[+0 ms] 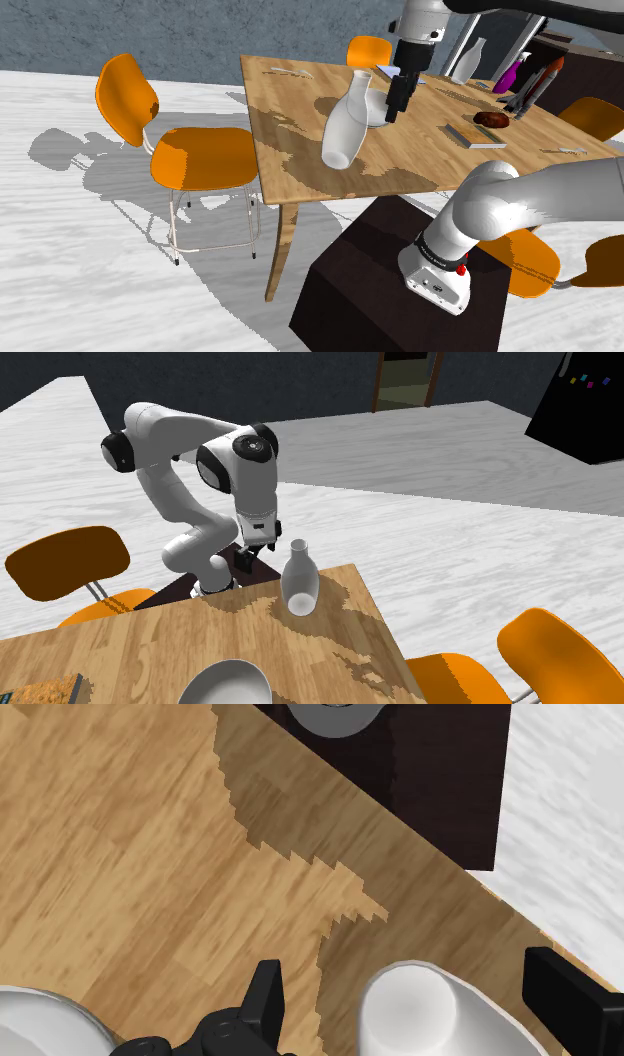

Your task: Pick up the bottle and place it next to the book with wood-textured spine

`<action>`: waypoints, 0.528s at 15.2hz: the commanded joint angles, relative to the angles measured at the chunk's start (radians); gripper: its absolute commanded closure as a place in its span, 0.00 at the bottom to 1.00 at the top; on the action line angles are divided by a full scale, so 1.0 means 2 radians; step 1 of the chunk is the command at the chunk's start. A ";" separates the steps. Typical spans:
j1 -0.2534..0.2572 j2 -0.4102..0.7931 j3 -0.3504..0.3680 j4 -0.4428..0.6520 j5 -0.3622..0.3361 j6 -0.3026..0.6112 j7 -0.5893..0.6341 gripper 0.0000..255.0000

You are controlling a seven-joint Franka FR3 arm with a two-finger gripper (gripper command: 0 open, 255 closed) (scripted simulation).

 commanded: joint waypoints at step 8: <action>0.006 0.114 0.036 0.149 0.005 -0.025 0.035 0.00</action>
